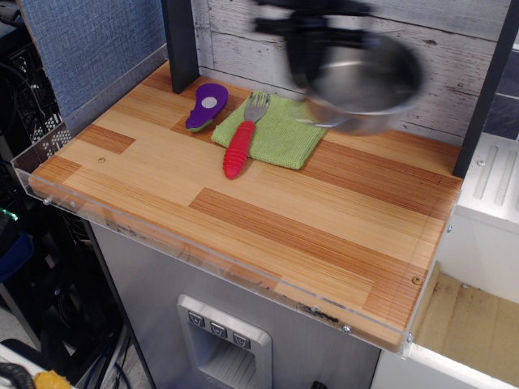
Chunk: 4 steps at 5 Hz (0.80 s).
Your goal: Move the pot to the bottom corner of counter.
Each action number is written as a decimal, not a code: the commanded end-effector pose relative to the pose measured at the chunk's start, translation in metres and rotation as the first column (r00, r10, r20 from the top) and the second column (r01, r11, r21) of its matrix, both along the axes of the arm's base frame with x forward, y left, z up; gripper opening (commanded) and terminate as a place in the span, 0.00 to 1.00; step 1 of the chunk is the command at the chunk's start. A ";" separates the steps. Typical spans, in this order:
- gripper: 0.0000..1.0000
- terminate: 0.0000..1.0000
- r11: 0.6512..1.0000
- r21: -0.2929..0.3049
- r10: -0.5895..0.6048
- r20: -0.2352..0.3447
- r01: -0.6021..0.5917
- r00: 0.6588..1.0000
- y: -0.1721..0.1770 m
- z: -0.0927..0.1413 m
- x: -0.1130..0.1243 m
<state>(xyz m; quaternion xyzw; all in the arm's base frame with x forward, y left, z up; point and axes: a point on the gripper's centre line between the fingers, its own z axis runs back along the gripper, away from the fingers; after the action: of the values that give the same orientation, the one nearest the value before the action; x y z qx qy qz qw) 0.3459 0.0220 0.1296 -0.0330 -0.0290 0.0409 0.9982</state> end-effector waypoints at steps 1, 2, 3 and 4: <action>0.00 0.00 0.982 0.113 0.149 0.007 -0.148 0.989 0.088 0.036 -0.057; 0.00 0.00 0.969 0.134 0.212 -0.019 -0.207 0.977 0.130 0.026 -0.076; 0.00 0.00 0.953 0.175 0.260 -0.059 -0.246 0.964 0.160 -0.001 -0.087; 0.00 0.00 0.947 0.189 0.280 -0.091 -0.259 0.956 0.181 -0.024 -0.084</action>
<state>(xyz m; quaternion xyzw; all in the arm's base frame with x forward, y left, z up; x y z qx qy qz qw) 0.2659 0.2051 0.0794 0.0502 0.0449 0.1750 0.9823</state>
